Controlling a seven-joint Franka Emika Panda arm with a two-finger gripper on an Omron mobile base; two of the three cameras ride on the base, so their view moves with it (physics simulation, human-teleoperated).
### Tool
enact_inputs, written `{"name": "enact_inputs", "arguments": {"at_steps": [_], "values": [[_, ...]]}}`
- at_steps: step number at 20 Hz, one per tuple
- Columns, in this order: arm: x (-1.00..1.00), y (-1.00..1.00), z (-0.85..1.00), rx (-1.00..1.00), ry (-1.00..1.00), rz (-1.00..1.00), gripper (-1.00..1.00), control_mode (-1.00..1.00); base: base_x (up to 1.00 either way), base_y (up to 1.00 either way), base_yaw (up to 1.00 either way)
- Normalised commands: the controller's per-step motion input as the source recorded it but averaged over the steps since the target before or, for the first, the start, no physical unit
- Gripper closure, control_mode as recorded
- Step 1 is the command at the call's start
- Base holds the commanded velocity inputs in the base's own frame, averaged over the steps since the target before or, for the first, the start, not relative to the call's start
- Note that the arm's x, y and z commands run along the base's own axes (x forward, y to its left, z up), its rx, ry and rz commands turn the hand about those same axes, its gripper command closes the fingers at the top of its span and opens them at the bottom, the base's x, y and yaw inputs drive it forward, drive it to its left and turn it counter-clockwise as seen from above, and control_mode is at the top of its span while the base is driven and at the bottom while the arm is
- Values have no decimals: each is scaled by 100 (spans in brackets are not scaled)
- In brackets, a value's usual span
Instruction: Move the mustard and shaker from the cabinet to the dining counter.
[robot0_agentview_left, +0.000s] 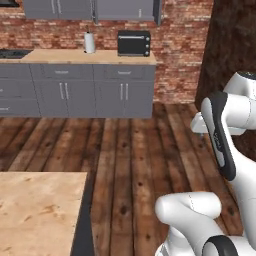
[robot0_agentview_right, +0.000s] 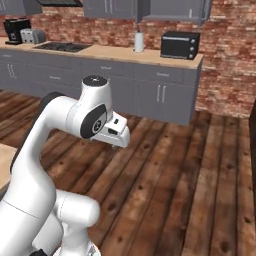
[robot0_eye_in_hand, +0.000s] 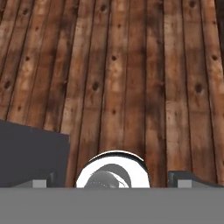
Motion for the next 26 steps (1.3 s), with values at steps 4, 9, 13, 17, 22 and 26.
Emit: {"name": "enact_inputs", "arguments": {"at_steps": [4, 9, 13, 17, 22, 26], "values": [[0, 0, 0, 0, 0, 0, -100, 100, 86, -15, 21], [0, 0, 0, 0, 0, 0, -100, 100, 93, -7, 12], [0, 0, 0, 0, 0, 0, -100, 100, 94, -2, 0], [0, 0, 0, 0, 0, 0, -100, 100, 94, -2, 1], [0, 0, 0, 0, 0, 0, -100, 100, 94, -1, 2], [0, 0, 0, 0, 0, 0, -100, 100, 94, 0, 4]]}}
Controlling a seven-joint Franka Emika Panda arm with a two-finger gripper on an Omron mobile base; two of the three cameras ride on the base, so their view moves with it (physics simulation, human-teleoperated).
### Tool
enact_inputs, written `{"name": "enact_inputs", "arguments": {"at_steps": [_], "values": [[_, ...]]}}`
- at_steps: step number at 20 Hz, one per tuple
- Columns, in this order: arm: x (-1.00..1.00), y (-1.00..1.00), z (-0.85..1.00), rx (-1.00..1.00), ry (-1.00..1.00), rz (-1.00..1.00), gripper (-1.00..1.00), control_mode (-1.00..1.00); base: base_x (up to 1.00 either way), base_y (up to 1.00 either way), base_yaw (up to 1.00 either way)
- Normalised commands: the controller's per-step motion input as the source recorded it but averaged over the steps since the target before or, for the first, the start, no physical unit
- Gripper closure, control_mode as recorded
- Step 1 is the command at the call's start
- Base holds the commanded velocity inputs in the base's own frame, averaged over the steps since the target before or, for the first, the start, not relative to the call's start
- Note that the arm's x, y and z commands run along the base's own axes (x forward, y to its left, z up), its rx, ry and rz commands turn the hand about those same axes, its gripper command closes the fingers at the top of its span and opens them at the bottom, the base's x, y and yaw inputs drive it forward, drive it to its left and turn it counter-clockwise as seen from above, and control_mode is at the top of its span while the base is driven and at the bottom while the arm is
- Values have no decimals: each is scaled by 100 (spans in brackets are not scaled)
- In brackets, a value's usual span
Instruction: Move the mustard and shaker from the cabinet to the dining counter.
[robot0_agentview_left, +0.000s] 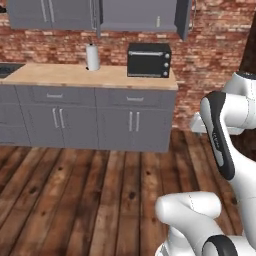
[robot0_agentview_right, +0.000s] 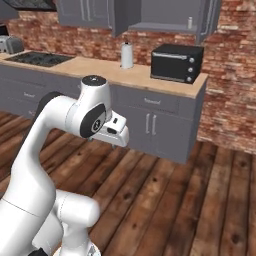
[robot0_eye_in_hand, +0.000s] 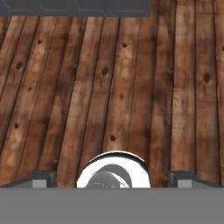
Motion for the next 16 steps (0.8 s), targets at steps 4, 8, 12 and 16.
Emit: {"name": "enact_inputs", "arguments": {"at_steps": [4, 8, 12, 16], "values": [[0, 0, 0, 0, 0, 0, -100, 100, 94, 0, 2], [0, 0, 0, 0, 0, 0, -100, 100, 94, 3, 0], [0, 0, 0, 0, 0, 0, -100, 100, 84, 20, -19], [0, 0, 0, 0, 0, 0, -100, 100, 84, 32, -22]]}}
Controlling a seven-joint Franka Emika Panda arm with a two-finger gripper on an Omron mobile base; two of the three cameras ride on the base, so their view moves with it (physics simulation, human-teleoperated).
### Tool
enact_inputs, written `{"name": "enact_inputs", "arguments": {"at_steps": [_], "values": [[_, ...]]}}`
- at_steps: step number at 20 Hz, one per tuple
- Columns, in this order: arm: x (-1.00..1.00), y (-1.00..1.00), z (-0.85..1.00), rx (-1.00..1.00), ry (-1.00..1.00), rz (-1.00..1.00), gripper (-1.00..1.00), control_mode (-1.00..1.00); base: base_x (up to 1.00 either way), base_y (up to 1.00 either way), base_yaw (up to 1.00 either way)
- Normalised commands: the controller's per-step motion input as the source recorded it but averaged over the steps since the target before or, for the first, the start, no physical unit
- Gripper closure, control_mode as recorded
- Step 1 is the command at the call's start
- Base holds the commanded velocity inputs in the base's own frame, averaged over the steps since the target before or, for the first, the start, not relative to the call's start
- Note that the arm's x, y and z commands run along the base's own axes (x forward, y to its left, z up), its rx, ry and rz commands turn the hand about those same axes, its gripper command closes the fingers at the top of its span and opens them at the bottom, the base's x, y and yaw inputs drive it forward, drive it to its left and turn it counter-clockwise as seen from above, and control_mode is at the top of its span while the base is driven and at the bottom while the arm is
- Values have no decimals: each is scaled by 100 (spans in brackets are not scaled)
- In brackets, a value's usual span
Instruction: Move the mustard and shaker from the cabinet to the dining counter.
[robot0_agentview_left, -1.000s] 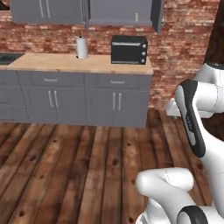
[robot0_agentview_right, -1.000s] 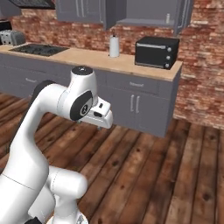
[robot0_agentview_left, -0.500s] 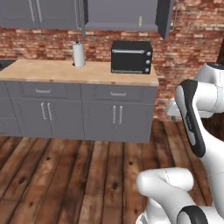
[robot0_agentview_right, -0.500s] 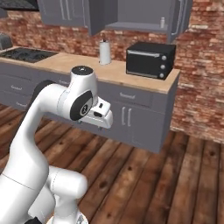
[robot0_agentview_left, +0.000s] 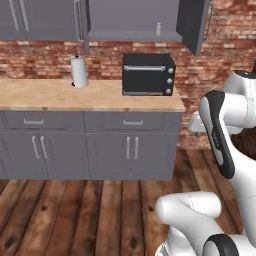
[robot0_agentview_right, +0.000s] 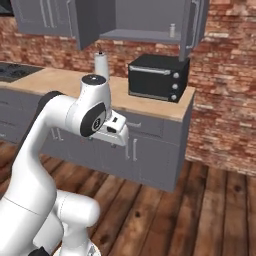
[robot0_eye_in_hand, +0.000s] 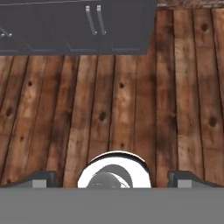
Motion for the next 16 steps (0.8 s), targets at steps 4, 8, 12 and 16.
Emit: {"name": "enact_inputs", "arguments": {"at_steps": [4, 8, 12, 16], "values": [[0, 0, 0, 0, 0, 0, -100, 100, 93, 36, -2], [0, 0, 0, 0, 0, 0, -100, 100, 94, 29, 2], [0, 0, 0, 0, 0, 0, -100, 100, 94, 9, 3], [0, 0, 0, 0, 0, 0, -100, 100, 87, 19, -15]]}}
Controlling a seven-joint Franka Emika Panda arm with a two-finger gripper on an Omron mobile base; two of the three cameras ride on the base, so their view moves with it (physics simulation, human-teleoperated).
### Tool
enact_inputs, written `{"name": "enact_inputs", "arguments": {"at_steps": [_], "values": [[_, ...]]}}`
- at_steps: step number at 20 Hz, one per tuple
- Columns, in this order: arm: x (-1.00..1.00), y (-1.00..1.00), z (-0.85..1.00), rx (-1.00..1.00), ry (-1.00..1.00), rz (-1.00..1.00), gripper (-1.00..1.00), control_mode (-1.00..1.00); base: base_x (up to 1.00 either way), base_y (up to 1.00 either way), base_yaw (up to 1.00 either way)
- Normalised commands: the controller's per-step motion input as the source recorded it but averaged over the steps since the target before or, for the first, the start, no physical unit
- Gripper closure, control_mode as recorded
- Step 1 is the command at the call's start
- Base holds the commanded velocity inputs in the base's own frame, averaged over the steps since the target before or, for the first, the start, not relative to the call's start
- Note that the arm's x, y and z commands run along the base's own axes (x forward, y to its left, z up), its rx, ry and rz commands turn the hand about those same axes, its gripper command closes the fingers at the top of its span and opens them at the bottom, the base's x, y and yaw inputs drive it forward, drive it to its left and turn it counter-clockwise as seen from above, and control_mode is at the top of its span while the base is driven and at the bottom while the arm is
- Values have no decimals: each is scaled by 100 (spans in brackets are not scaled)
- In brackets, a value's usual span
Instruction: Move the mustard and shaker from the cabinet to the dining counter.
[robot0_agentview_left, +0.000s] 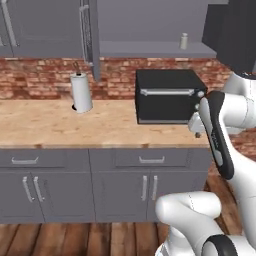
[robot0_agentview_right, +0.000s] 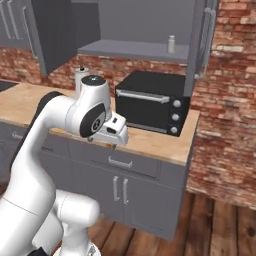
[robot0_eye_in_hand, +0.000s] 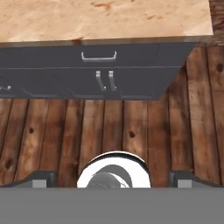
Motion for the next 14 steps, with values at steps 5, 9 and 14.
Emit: {"name": "enact_inputs", "arguments": {"at_steps": [5, 9, 14], "values": [[0, 0, 0, 0, 0, 0, -100, 100, 72, 34, -32], [0, 0, 0, 0, 0, 0, -100, 100, 68, 31, -2], [0, 0, 0, 0, 0, 0, -100, 100, 59, 18, 0]]}}
